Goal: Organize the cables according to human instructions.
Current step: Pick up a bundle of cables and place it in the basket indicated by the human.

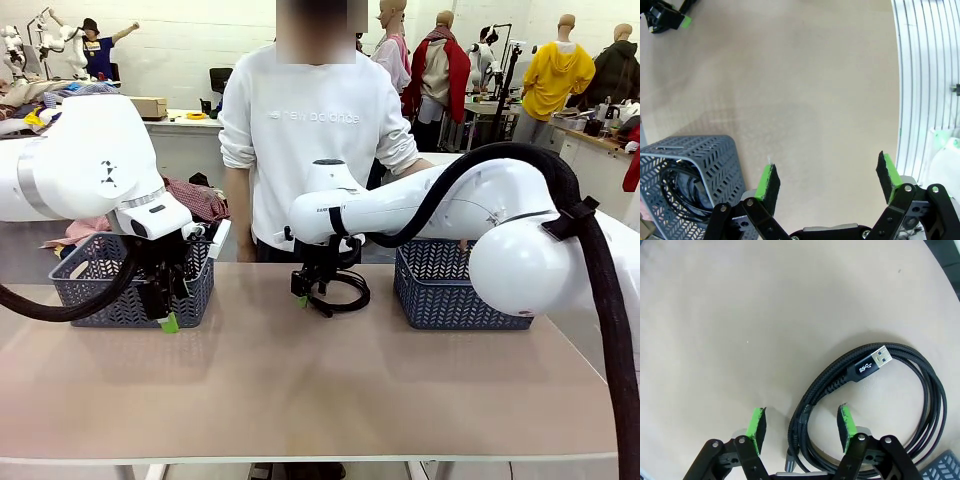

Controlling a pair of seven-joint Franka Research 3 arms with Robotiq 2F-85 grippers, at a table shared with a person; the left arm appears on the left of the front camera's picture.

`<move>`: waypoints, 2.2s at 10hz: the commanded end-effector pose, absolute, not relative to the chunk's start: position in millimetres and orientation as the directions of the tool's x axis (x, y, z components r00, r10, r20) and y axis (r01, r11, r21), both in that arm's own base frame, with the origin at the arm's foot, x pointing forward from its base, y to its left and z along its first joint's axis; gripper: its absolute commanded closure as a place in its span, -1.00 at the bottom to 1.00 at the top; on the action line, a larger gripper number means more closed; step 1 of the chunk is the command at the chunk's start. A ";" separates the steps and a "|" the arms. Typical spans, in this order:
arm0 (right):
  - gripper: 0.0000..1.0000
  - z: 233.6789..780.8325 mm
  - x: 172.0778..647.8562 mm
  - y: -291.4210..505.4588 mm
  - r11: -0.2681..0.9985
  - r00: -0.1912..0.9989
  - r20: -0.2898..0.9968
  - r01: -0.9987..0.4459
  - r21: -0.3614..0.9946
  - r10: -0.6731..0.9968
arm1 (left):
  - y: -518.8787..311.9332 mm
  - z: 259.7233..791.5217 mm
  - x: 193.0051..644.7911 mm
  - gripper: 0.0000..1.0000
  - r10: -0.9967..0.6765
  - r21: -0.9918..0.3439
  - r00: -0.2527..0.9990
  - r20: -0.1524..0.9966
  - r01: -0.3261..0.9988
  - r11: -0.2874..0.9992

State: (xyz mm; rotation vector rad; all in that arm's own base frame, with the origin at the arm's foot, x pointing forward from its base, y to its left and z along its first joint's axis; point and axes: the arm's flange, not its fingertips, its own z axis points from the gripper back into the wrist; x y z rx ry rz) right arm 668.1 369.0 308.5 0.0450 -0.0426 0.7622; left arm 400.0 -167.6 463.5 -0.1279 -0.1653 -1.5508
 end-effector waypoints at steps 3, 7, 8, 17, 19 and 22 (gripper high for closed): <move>0.58 311.5 676.6 378.9 0.745 0.742 0.067 -0.667 -0.020 0.667 | -166.1 464.4 400.2 -1.00 -0.983 0.025 0.015 0.185 0.999 0.020; 1.00 318.1 673.6 378.5 0.745 0.741 0.086 -0.666 -0.032 0.666 | -166.1 464.4 400.2 -1.00 -0.983 0.025 0.015 0.185 0.999 0.020; 1.00 323.5 670.1 378.8 0.741 0.737 0.088 -0.671 -0.023 0.671 | -166.1 464.4 400.2 -1.00 -0.983 0.025 0.015 0.185 0.999 0.020; 1.00 451.8 631.8 318.1 0.461 0.457 0.115 -0.887 -0.011 0.882 | -166.1 464.4 400.2 -1.00 -0.983 0.025 0.015 0.185 0.999 0.020; 1.00 470.9 628.4 284.5 0.424 0.419 0.095 -0.905 -0.034 0.903 | -166.1 464.4 400.2 -1.00 -0.983 0.025 0.015 0.185 0.999 0.020; 1.00 490.6 625.9 228.5 0.421 0.415 0.107 -0.906 -0.034 0.903 | -166.1 464.4 400.2 -1.00 -0.983 0.025 0.015 0.185 0.999 0.020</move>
